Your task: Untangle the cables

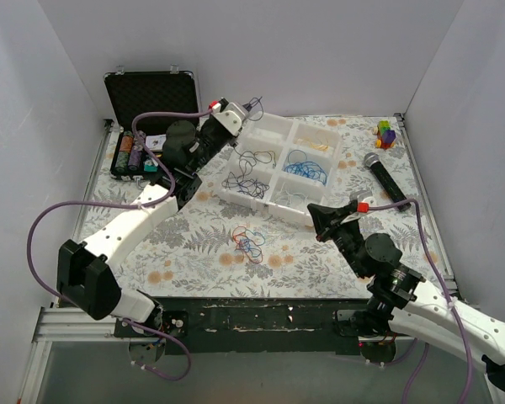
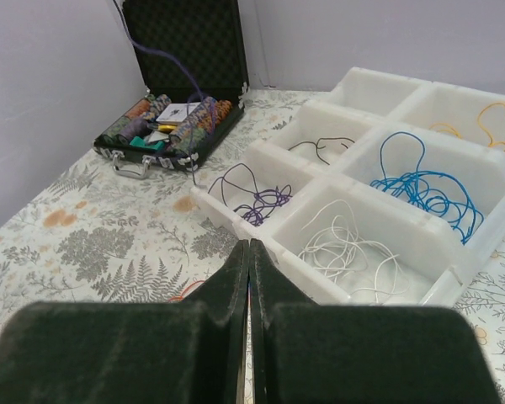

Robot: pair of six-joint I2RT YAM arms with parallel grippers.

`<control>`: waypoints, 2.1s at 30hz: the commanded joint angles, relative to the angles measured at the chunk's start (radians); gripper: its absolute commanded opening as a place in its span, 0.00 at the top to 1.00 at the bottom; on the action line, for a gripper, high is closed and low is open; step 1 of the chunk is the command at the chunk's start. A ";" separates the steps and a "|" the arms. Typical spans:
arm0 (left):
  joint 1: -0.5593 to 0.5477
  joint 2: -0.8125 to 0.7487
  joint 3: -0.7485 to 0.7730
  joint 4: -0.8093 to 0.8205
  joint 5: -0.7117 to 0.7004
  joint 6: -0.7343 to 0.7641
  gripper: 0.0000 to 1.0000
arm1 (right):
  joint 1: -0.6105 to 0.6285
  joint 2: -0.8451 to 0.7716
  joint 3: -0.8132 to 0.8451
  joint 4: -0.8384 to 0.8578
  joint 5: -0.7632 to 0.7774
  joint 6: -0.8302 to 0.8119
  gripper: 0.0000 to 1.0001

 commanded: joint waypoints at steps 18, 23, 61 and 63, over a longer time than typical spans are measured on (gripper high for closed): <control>0.000 0.064 -0.168 0.185 -0.030 0.049 1.00 | -0.027 -0.031 0.047 0.008 0.094 -0.017 0.99; 0.000 0.060 -0.252 0.151 -0.032 0.034 1.00 | -0.028 -0.065 0.070 0.003 0.289 -0.038 0.99; 0.063 -0.282 -0.290 -0.435 0.244 -0.037 0.11 | -0.242 0.693 0.176 0.101 -0.845 0.032 0.56; 0.072 -0.344 -0.359 -0.456 0.258 -0.033 0.11 | -0.236 0.749 0.178 0.139 -0.879 0.020 0.50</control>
